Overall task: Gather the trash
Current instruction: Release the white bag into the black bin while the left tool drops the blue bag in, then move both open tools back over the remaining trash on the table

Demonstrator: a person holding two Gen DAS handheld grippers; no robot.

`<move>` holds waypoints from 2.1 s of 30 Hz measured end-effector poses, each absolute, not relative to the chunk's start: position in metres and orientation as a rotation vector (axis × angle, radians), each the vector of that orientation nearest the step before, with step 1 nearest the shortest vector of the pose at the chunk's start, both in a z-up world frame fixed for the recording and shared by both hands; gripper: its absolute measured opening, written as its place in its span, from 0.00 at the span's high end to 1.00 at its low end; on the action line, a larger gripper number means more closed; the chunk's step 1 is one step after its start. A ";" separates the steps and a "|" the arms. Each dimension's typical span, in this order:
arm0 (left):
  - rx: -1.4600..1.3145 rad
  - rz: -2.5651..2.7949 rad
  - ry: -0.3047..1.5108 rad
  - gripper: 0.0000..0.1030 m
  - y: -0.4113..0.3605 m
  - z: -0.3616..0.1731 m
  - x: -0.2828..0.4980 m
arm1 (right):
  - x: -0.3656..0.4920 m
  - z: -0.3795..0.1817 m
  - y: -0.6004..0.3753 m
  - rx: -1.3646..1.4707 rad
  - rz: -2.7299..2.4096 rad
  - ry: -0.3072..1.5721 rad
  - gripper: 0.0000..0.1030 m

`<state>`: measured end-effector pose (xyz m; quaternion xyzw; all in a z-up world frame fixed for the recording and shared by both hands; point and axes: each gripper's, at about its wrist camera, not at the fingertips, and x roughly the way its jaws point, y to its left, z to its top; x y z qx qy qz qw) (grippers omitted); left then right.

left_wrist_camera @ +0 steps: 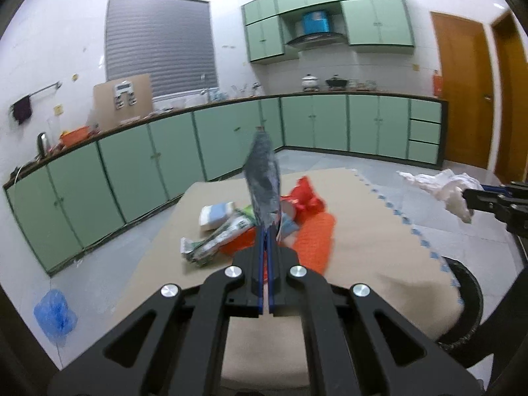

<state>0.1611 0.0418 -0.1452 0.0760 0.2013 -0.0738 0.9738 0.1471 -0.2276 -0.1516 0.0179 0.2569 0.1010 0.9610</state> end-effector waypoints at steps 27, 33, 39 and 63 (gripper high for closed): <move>0.284 -0.736 0.545 1.00 -0.236 -0.234 0.175 | 0.116 -0.225 -0.420 0.175 -0.172 0.672 0.85; 0.329 -0.768 0.628 0.98 -0.258 -0.275 0.185 | 0.136 -0.257 -0.431 0.219 -0.185 0.760 0.74; 0.378 -0.770 0.668 0.82 -0.263 -0.311 0.193 | 0.130 -0.259 -0.433 0.223 -0.208 0.753 0.67; 0.156 -0.079 0.332 0.13 0.015 -0.205 0.178 | 0.193 -0.182 -0.260 0.066 0.199 0.534 0.21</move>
